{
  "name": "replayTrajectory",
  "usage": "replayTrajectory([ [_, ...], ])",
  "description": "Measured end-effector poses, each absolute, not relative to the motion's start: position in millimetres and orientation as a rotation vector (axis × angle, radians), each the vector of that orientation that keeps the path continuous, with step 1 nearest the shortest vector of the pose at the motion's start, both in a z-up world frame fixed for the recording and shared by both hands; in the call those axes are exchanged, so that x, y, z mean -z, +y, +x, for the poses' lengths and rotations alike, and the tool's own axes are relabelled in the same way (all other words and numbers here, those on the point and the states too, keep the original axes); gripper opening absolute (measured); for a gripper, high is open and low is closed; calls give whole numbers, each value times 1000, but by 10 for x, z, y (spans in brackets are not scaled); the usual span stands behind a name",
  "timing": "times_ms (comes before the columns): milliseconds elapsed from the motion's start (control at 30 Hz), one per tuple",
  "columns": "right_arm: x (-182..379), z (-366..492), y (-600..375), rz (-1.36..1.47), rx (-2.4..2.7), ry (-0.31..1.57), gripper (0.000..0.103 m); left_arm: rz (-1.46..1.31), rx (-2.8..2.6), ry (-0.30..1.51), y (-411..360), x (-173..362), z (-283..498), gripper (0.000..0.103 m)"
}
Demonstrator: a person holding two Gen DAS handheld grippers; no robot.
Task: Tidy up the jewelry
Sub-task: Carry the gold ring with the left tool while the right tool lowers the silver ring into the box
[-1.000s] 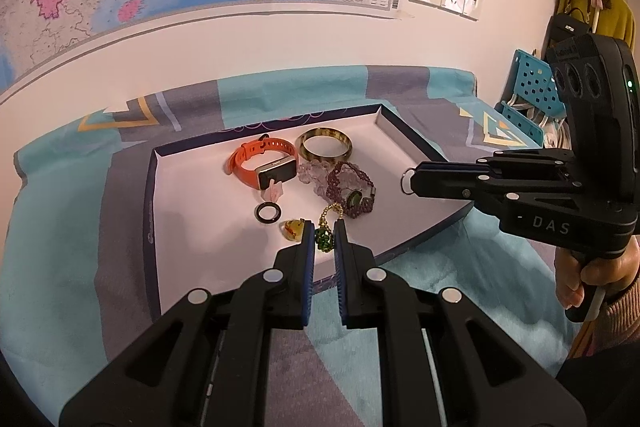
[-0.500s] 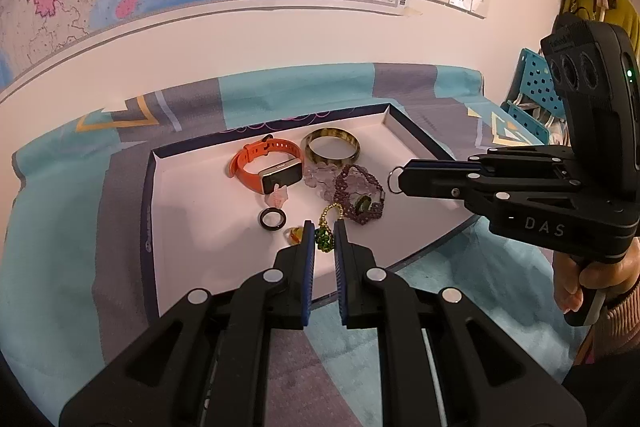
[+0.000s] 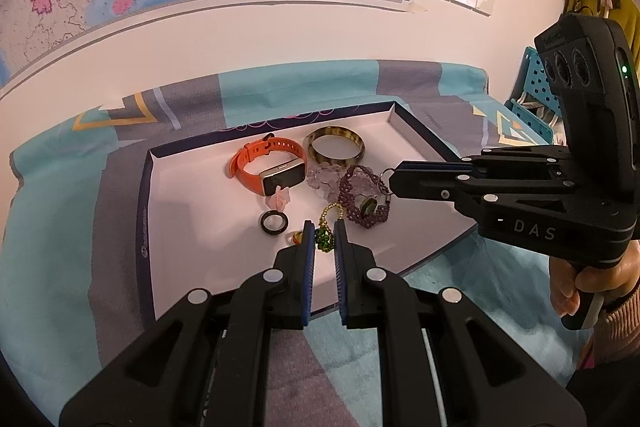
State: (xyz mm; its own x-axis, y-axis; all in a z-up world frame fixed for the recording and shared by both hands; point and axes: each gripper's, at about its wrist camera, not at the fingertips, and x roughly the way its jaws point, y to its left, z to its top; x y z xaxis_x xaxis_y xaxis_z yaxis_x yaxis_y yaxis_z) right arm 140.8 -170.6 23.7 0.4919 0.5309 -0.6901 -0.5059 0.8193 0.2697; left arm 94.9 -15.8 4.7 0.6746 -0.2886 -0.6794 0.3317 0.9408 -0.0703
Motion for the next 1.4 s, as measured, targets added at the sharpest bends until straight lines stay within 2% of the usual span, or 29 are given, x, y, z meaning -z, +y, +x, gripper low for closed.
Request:
replayTrajectory([
  [1400, -173, 1583, -1636, 36, -613, 878, 5, 56, 330, 788, -199, 47, 1166, 10],
])
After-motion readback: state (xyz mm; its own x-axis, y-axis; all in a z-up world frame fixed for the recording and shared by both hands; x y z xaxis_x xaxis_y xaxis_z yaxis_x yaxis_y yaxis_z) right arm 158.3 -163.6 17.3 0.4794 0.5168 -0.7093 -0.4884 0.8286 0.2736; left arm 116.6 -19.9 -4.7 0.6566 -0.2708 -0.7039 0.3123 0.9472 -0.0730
